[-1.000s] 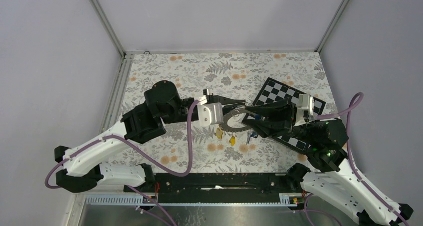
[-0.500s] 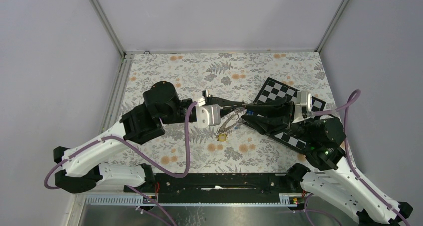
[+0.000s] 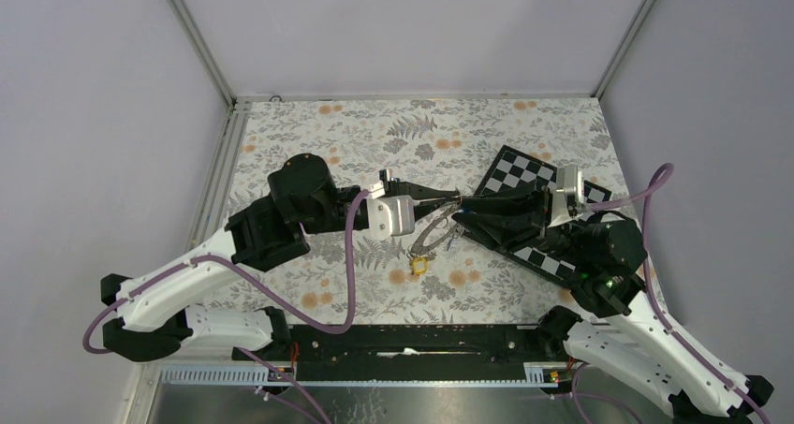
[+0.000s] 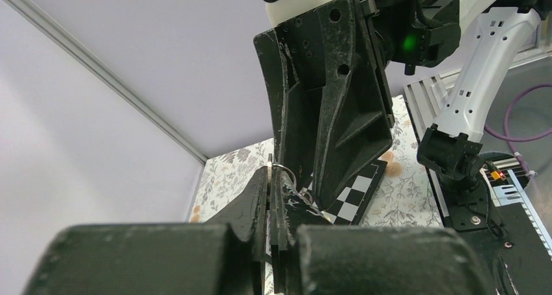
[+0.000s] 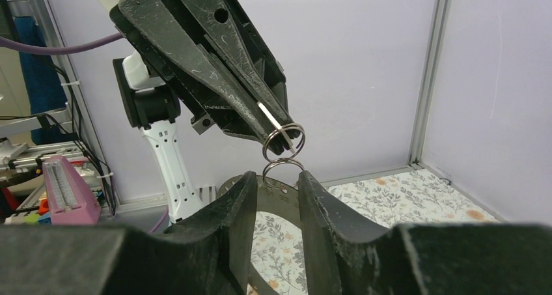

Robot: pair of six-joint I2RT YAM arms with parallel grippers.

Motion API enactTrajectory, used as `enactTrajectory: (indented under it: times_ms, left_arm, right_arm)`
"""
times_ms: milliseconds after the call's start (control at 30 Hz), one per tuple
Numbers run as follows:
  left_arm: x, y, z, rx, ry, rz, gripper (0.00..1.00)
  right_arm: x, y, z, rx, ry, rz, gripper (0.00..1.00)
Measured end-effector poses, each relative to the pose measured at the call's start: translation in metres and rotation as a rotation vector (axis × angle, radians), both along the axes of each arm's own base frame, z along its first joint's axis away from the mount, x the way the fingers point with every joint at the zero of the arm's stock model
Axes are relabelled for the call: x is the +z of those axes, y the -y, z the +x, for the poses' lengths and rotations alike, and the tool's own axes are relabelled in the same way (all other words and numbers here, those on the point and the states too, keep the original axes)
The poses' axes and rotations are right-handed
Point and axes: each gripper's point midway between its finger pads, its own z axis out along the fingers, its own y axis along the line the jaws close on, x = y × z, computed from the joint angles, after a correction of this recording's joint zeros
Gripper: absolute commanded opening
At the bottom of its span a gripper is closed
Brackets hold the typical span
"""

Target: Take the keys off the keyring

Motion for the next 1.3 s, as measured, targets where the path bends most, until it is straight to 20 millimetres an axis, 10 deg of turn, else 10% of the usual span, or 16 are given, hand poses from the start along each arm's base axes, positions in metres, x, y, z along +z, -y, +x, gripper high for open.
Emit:
enactTrajectory:
  times_ms: [533, 833, 1300]
  left_arm:
    - [0.002, 0.001, 0.006, 0.036, 0.001, -0.017, 0.0]
    - [0.001, 0.002, 0.007, 0.042, -0.004, -0.016, 0.0]
    - [-0.007, 0.005, 0.022, 0.131, -0.069, -0.007, 0.0]
  right_arm:
    - [0.001, -0.001, -0.003, 0.029, -0.026, 0.023, 0.24]
    - [0.001, -0.001, 0.006, -0.004, -0.061, 0.05, 0.0]
    - [-0.004, 0.0, -0.003, 0.008, 0.02, -0.003, 0.0]
